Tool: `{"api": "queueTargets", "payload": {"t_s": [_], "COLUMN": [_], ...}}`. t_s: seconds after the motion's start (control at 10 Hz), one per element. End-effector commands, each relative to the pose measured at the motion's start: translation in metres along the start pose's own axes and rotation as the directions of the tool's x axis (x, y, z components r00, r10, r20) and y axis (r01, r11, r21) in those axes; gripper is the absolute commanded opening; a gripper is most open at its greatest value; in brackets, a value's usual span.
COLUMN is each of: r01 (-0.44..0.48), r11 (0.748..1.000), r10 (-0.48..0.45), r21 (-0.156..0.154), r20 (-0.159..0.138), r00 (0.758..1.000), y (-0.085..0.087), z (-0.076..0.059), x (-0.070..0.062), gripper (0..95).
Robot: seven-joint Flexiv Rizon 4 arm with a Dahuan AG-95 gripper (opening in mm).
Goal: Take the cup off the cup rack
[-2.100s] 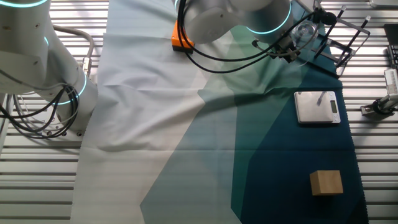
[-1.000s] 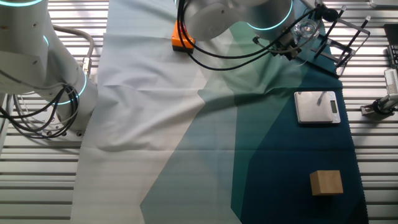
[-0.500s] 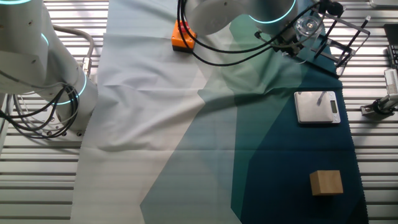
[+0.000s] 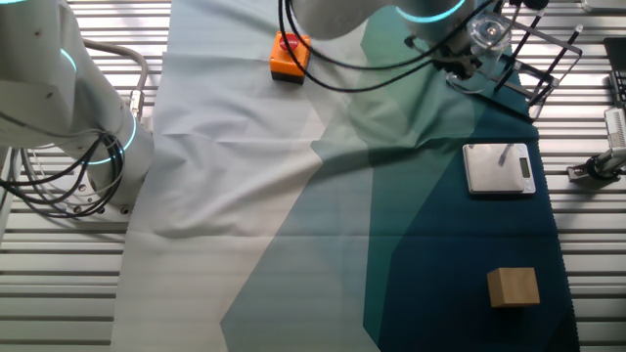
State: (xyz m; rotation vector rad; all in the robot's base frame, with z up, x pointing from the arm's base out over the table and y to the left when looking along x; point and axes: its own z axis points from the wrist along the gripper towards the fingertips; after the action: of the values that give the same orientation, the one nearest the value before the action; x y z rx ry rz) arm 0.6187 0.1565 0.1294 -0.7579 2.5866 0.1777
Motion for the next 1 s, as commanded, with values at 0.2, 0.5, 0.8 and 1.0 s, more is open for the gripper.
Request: {"api": "queueTargets", "payload": {"t_s": [0.2,0.5,0.8,1.0], "r01": [-0.004,-0.006,-0.023,-0.023], "r11": [1.0,1.0,1.0,1.0], "r10": [0.004,0.005,0.022,0.023], "r21": [-0.016,-0.019,-0.017,-0.015], "r20": [-0.014,-0.032,-0.047,-0.055], "r00": [1.0,0.999,0.999,0.998], "y": [-0.001,-0.003,-0.001,-0.001], "z": [-0.012,-0.025,-0.037,-0.042], "x": [-0.006,-0.009,-0.012,-0.01], "gripper": [0.0,0.0,0.0,0.0]}}
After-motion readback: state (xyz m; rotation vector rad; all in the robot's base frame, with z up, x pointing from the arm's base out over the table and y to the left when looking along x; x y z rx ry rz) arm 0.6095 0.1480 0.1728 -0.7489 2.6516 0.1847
